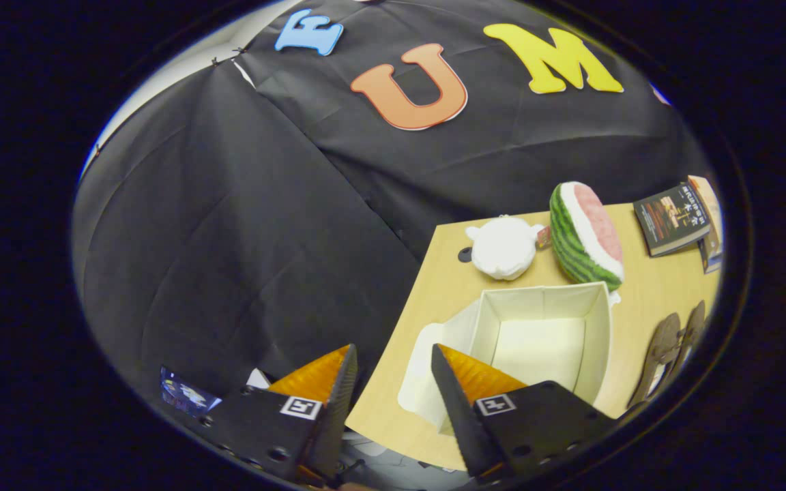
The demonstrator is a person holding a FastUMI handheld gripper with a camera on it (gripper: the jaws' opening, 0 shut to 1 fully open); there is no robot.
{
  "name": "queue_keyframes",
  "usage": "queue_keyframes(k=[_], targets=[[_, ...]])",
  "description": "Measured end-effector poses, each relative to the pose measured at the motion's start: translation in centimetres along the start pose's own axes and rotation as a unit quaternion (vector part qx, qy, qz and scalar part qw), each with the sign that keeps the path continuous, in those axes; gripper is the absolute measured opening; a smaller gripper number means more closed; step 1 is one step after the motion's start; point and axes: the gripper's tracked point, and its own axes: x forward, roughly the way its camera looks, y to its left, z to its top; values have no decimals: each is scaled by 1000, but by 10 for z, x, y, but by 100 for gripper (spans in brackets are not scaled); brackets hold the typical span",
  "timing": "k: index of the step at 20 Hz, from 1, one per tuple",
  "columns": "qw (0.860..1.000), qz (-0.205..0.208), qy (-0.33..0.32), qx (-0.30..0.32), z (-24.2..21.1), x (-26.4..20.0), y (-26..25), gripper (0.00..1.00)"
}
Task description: Open the storage box then place both shoes into the box .Put the left shoe in first, then the right shoe, with the right side of both shoes facing outward in a uniform manner.
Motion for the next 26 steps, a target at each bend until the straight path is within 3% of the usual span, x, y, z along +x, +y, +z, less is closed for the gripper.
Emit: queue_keyframes(k=[2,5,12,17,21,26], targets=[[1000,-15,-6,-23,3,-19,-19,85],[997,-58,-15,-51,8,-47,-56,95],[988,-152,-6,-36,-10,-100,-188,96],[973,-227,27,-15,-55,-121,-317,96],[963,-258,73,14,-99,-124,-392,95],[946,-294,137,22,-143,-116,-452,83]])
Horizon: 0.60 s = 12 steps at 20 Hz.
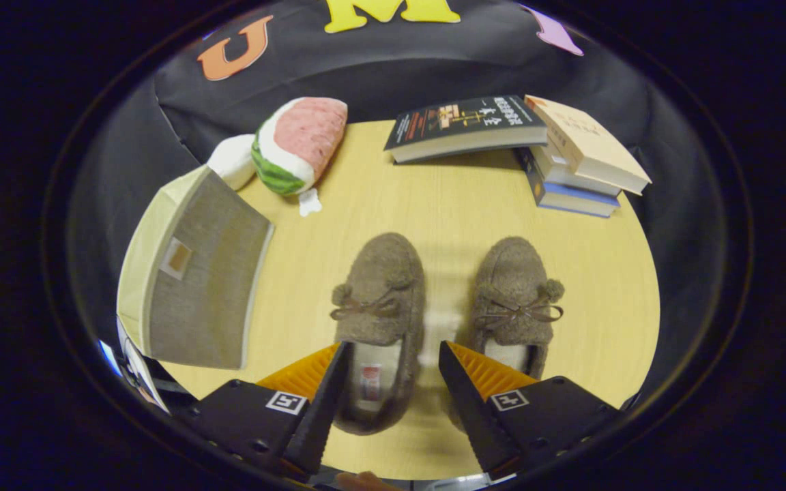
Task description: Open the storage box then place both shoes into the box .Put the left shoe in first, then the right shoe, with the right side of both shoes facing outward in a uniform manner.
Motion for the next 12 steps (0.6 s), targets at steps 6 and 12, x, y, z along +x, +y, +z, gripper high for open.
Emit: queue_keyframes(k=[6,12], targets=[[999,-16,44,12,-9,31,-11,32],[998,2,60,32,-11,36,-4,14]])
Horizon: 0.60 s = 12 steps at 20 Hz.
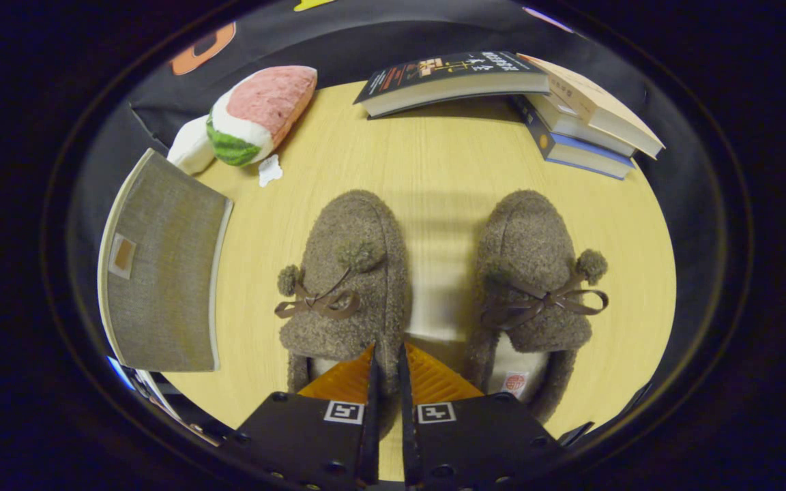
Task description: Open the storage box then place both shoes into the box .Put the left shoe in first, then the right shoe, with the right side of both shoes facing outward in a uniform manner.
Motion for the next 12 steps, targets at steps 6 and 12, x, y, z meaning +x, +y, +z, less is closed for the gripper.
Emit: queue_keyframes(k=[6,12], targets=[[1000,-5,-4,-2,-4,-16,3,1],[999,19,-26,-8,-3,-67,22,1]])
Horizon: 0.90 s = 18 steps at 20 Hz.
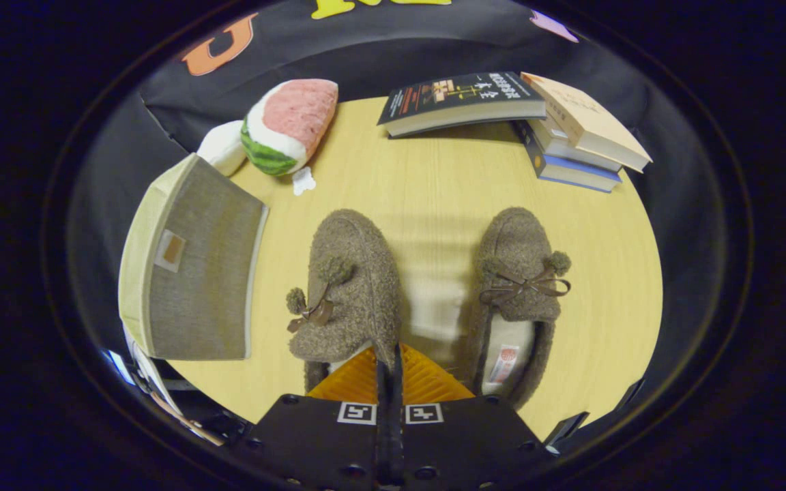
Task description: Open the storage box then place both shoes into the box .Put the left shoe in first, then the right shoe, with the right side of both shoes facing outward in a uniform manner.
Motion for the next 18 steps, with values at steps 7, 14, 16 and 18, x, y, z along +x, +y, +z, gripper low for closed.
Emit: queue_keyframes(k=[7,14,16,18], targets=[[997,46,-60,9,25,-83,67,1],[991,108,-74,8,45,-133,172,1],[991,107,-77,8,50,-132,197,1],[991,112,-76,18,53,-126,225,1]])
